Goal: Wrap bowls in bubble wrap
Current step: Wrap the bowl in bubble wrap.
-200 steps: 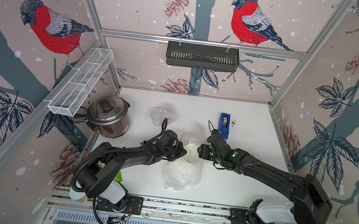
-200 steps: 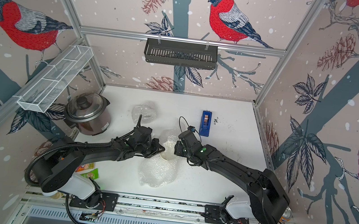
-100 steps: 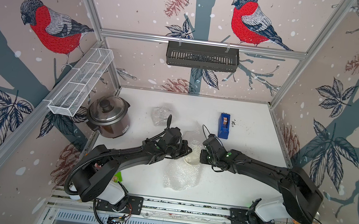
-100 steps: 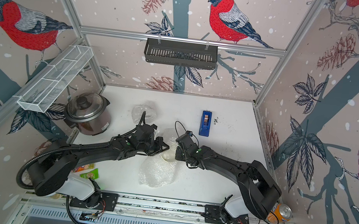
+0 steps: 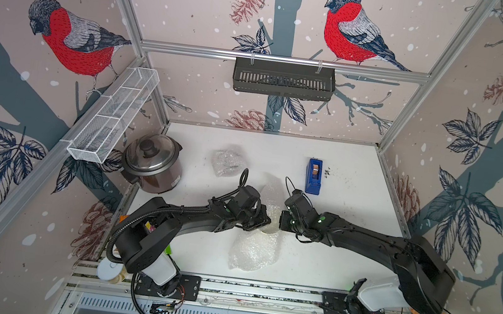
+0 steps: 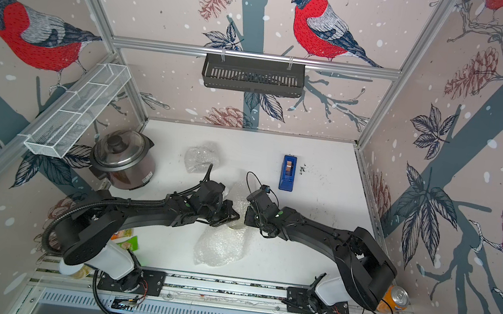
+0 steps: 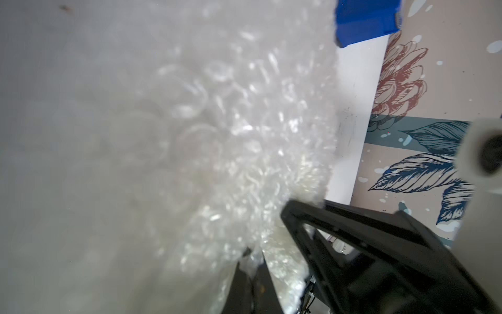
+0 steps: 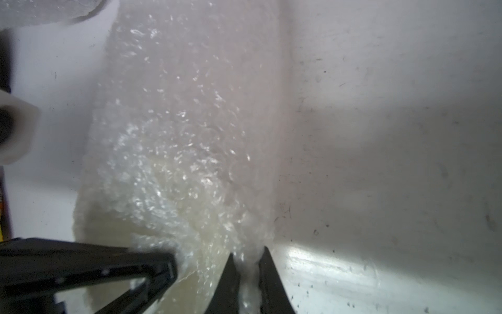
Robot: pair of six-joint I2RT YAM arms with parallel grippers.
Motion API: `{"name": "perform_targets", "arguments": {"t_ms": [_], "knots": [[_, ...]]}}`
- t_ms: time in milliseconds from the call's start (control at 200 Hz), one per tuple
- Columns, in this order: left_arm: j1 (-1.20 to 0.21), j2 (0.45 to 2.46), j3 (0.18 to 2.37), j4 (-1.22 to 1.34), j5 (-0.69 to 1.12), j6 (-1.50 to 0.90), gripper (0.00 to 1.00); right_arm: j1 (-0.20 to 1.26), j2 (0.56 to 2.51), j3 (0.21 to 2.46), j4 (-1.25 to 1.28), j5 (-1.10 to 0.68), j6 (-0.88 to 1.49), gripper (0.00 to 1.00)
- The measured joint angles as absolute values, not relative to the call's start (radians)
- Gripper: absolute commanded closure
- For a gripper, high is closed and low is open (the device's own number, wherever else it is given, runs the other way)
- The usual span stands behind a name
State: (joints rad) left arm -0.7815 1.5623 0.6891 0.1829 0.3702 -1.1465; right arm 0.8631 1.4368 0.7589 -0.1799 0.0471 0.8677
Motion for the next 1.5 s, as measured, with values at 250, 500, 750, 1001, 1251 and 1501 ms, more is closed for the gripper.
{"name": "perform_targets", "arguments": {"t_ms": [250, 500, 750, 1001, 1251, 1501], "knots": [[-0.781, 1.569, 0.686, 0.204, 0.374, -1.145, 1.0, 0.873, 1.34, 0.813, -0.225, 0.062, 0.886, 0.75], [-0.781, 1.575, 0.691, 0.203, 0.38, -1.145, 1.0, 0.916, 1.404, 0.87, -0.228, 0.054, 0.885, 0.81], [-0.781, 1.575, 0.696, 0.198, 0.384, -1.142, 1.0, 0.899, 1.525, 0.846, -0.165, -0.008, 0.881, 0.88], [-0.781, 1.573, 0.698, 0.198, 0.385, -1.143, 0.81, 0.85, 1.57, 0.807, -0.086, -0.079, 0.859, 0.91], [-0.778, 1.536, 0.712, 0.171, 0.354, -1.123, 0.49, 0.837, 1.597, 0.809, -0.045, -0.1, 0.855, 0.93], [-0.754, 1.419, 0.721, 0.048, 0.321, -1.089, 0.38, 0.838, 1.615, 0.809, -0.051, -0.117, 0.852, 0.94]]}}
